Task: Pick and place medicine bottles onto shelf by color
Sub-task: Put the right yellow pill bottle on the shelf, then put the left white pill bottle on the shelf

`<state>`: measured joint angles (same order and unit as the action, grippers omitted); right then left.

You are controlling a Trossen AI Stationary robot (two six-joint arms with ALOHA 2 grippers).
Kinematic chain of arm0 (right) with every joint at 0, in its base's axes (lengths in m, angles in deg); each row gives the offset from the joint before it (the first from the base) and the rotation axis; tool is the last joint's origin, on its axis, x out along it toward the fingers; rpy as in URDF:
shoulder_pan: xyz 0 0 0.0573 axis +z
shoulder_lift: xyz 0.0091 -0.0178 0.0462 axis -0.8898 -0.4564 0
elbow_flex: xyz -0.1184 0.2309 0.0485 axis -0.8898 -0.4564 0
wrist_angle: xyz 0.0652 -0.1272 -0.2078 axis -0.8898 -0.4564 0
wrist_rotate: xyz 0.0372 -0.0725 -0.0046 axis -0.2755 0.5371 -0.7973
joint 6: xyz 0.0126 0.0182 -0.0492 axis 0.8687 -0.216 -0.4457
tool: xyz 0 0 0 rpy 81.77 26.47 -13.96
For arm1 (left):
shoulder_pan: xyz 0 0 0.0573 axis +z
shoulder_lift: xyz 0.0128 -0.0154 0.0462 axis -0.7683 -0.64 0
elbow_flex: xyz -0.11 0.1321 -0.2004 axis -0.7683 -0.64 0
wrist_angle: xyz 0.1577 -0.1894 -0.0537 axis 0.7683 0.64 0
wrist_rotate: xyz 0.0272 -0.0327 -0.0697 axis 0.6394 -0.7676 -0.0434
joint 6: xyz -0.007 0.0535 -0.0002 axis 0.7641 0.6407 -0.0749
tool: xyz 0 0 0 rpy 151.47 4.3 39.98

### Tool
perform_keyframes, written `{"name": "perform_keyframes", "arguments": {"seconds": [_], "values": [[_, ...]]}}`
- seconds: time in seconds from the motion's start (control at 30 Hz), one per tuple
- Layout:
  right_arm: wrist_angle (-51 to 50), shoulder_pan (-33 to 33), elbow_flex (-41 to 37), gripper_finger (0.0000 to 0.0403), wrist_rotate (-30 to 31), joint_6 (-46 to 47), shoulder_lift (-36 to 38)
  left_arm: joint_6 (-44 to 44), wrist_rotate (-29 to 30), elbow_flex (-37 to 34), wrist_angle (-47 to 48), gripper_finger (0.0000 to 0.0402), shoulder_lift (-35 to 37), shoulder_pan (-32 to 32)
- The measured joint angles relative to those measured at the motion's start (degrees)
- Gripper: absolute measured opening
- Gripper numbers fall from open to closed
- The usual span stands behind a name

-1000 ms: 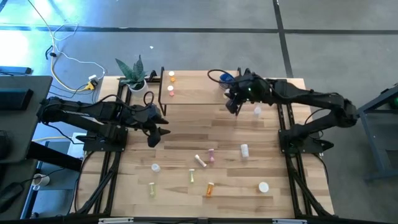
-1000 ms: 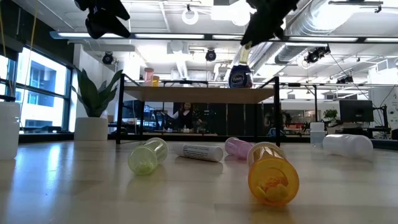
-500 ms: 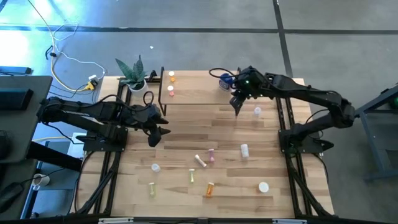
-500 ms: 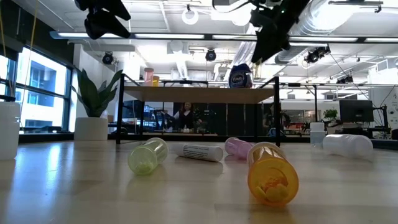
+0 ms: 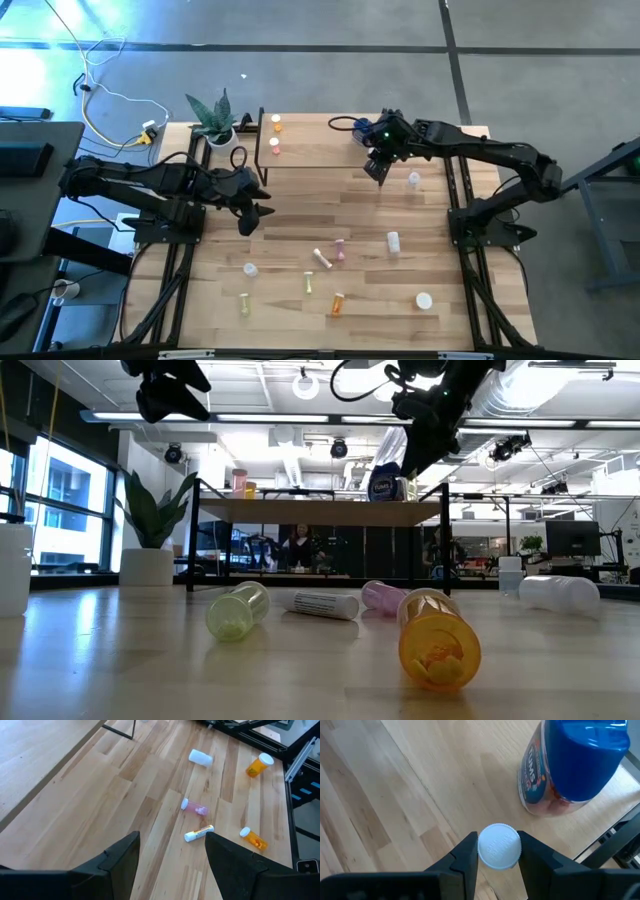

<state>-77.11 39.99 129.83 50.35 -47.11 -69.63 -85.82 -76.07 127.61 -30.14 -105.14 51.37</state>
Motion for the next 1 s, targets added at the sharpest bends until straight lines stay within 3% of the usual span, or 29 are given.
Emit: {"name": "perform_keyframes", "arguments": {"seconds": [0.23,0.53,0.7,0.83,1.0], "values": [[-0.2,0.0,0.0,0.0114,1.1,0.1,0.0,0.0,-0.2,0.0,0.1,0.0213,0.0,0.0],[-0.7,0.0,0.1,0.0173,0.9,1.5,0.0,-0.1,-1.5,0.0,0.4,0.0222,0.0,0.0],[-3.5,0.0,3.4,0.0184,0.4,1.6,0.0,-1.6,-1.8,0.0,0.4,0.0243,0.0,0.0],[-5.4,0.0,6.9,0.0185,0.4,1.5,0.0,-3.7,-6.6,0.0,2.0,0.0252,0.0,-0.1],[-6.1,0.0,10.6,0.0185,1.1,1.0,0.0,-4.9,-8.1,0.0,6.1,0.0245,-0.1,-4.2]]}}
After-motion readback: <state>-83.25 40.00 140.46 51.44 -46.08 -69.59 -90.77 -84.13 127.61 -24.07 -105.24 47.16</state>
